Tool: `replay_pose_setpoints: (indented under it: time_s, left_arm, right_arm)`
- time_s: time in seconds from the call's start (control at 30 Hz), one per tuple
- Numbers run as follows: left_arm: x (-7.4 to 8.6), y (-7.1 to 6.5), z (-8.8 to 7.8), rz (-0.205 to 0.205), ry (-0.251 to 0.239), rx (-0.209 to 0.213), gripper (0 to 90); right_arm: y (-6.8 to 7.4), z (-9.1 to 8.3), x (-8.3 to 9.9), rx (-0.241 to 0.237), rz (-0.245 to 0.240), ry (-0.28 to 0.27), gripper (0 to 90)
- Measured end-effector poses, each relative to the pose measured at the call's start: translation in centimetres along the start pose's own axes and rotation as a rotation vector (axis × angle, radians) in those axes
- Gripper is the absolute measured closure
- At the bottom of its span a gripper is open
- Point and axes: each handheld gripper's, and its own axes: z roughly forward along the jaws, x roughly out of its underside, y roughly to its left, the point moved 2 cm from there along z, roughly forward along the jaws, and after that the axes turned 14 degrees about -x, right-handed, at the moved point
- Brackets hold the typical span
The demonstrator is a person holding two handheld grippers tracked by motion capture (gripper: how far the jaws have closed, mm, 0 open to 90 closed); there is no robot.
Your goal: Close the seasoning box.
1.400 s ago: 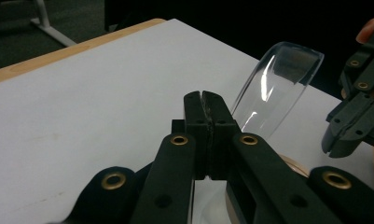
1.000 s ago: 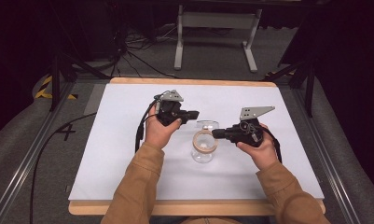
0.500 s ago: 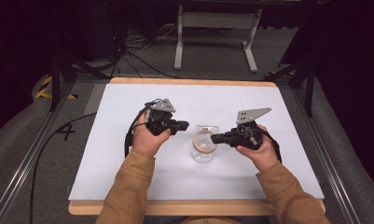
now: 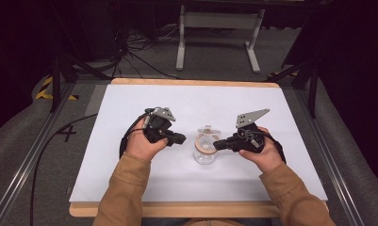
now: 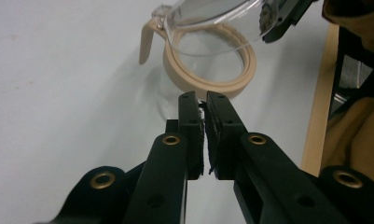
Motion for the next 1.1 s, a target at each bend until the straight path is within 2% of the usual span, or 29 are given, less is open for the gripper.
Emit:
replay_pose_setpoints:
  time_s: [0.03, 0.23, 0.37, 0.7, 0.9, 1.1]
  left_arm:
    - [0.1, 0.1, 0.1, 0.012, 0.017, -0.003, 84.4]
    - [0.6, 0.1, 0.8, 0.015, 0.104, 0.020, 83.5]
    - [0.7, 0.2, 1.1, 0.016, 0.126, 0.019, 83.0]
    - [0.9, 0.3, 1.1, 0.011, 0.139, 0.026, 82.1]
    - [1.1, 0.4, 1.2, 0.005, 0.149, 0.025, 80.6]
    - [1.1, 0.6, 1.0, -0.011, 0.129, 0.004, 79.2]
  right_arm:
    - [0.0, 0.0, 0.0, -0.002, 0.009, 0.006, 89.8]
    - [-0.3, -0.3, 0.2, -0.001, 0.031, 0.037, 89.9]
    - [-0.4, -0.3, 0.4, -0.005, 0.043, 0.058, 89.9]
    - [-0.5, 0.0, 0.7, -0.008, 0.062, 0.115, 89.9]
    - [-0.5, 0.1, 1.0, -0.028, 0.072, 0.160, 89.9]
    - [-0.3, -0.3, 0.9, -0.033, 0.059, 0.156, 89.8]
